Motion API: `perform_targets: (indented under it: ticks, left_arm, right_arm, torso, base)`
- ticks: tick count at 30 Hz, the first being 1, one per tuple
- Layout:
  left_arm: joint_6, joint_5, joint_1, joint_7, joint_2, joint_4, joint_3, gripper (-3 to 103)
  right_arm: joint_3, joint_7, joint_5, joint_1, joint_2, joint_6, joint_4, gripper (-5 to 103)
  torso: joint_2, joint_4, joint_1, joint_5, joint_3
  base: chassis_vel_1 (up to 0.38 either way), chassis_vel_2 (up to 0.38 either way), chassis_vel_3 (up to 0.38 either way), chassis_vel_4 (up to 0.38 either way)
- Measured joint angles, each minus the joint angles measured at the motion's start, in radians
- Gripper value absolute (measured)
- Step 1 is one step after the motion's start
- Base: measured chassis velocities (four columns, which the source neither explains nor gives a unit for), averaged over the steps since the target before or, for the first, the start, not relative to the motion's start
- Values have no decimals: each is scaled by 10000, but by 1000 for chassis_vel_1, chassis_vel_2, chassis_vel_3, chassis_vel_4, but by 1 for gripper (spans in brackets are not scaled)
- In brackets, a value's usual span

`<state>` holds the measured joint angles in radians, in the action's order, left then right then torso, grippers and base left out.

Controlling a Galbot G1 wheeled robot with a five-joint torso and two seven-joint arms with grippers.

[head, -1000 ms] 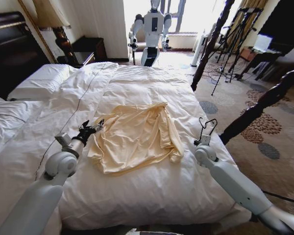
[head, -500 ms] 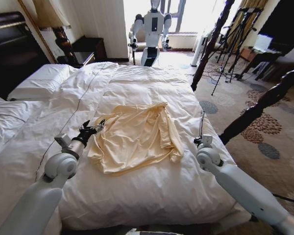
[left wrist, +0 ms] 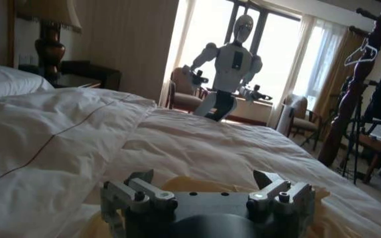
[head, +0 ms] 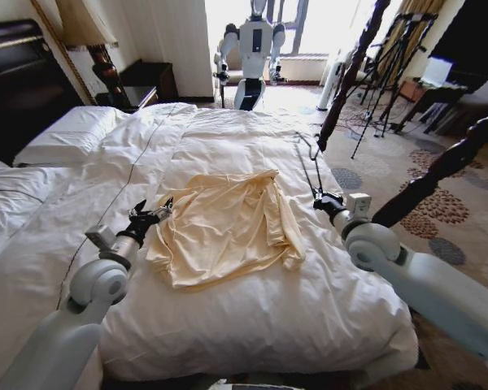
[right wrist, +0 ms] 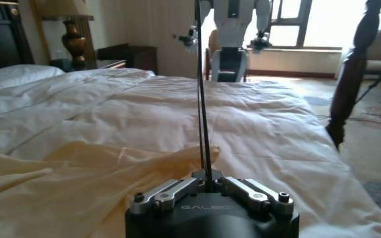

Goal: Pick up the clothes from the bed and hang them on the clothes hanger.

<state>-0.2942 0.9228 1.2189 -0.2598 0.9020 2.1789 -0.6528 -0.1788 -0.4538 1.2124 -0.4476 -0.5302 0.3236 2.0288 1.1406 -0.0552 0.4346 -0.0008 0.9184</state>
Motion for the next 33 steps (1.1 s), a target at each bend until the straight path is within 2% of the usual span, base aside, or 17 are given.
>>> perform_targets:
  ticks: [1, 4, 5, 6, 8, 9, 10, 13, 14, 15, 17, 18, 20, 25, 28, 29, 33]
  left_arm:
    - [0, 0, 0, 0, 0, 0, 0, 100]
    - [-3, 2, 161, -40, -48, 15, -238, 100]
    - [-1, 2, 185, -70, -56, 17, -277, 100]
    - [-1, 2, 185, -70, -56, 17, -277, 100]
    - [1, 1, 219, -214, -48, 18, -343, 100]
    - [2, 2, 220, -251, -37, 14, -347, 100]
    - [2, 2, 220, -251, -37, 14, -347, 100]
    - [2, -2, 208, -363, 42, -44, -347, 100]
    - [2, -2, 208, -363, 42, -44, -347, 100]
    - [2, -6, 201, -374, 51, -79, -346, 100]
    - [1, -35, 109, -383, 78, -270, -347, 100]
    - [1, -35, 109, -383, 78, -270, -347, 100]
    - [0, -65, -77, -398, 98, -520, -345, 100]
    - [-2, -95, -327, -402, 130, -778, -297, 100]
    - [-2, -157, -594, -388, 265, -958, -192, 100]
    - [-2, -157, -594, -388, 265, -958, -192, 100]
    - [-3, -283, -808, -303, 469, -1151, -40, 100]
  right_arm:
    - [0, 0, 0, 0, 0, 0, 0, 0]
    - [-604, 2610, 371, 375, -438, -43, -781, 0]
    - [-740, 3213, 584, 443, -552, -63, -989, 0]
    - [-740, 3213, 584, 443, -552, -63, -989, 0]
    - [-1297, 5174, 1053, 838, -988, -404, -1876, 0]
    - [-1575, 5732, 1103, 1058, -1162, -527, -2238, 0]
    - [-1575, 5732, 1103, 1058, -1162, -527, -2238, 0]
    - [-2841, 7664, 1314, 2198, -2241, -668, -4074, 0]
    - [-2841, 7664, 1314, 2198, -2241, -668, -4074, 0]
    - [-3132, 8115, 1383, 2471, -2584, -669, -4591, 0]
    - [-3867, 9362, 1424, 3170, -3644, -624, -6232, 0]
    - [-3867, 9362, 1424, 3170, -3644, -624, -6232, 0]
    - [-4781, 9827, 1734, 3916, -4290, -514, -7199, 0]
    - [-6164, 10142, 2405, 4960, -4368, -188, -7560, 0]
    - [-6650, 10754, 2540, 5427, -4201, 668, -7976, 0]
    - [-6650, 10754, 2540, 5427, -4201, 668, -7976, 0]
    - [-6659, 11044, 2581, 5458, -3859, 1702, -8142, 0]
  torso:
    - [0, 0, 0, 0, 0]
    - [0, 9, 0, 8, 1]
    - [0, 10, 1, 4, 1]
    - [0, 10, 1, 4, 1]
    - [0, 9, 1, 1, 0]
    - [0, 9, 0, 1, 0]
    - [0, 9, 0, 1, 0]
    - [-1, 5, 2, 4, 1]
    - [-1, 5, 2, 4, 1]
    - [-1, 4, 3, 0, 2]
    - [-1, 13, 2, 4, 2]
    - [-1, 13, 2, 4, 2]
    - [-1, 15, 3, 3, 3]
    - [-1, 10, 3, -1, 3]
    - [-1, 6, 1, 1, 1]
    - [-1, 6, 1, 1, 1]
    - [-1, 3, 2, 3, 1]
  base:
    - [0, 0, 0, 0]
    - [0, 0, 0, 0]
    - [0, 0, 0, 0]
    - [0, 0, 0, 0]
    - [0, 0, 0, 0]
    - [0, 0, 0, 0]
    - [0, 0, 0, 0]
    - [0, 0, 0, 0]
    - [0, 0, 0, 0]
    - [0, 0, 0, 0]
    - [0, 0, 0, 0]
    - [0, 0, 0, 0]
    - [0, 0, 0, 0]
    - [0, 0, 0, 0]
    - [0, 0, 0, 0]
    - [0, 0, 0, 0]
    - [0, 0, 0, 0]
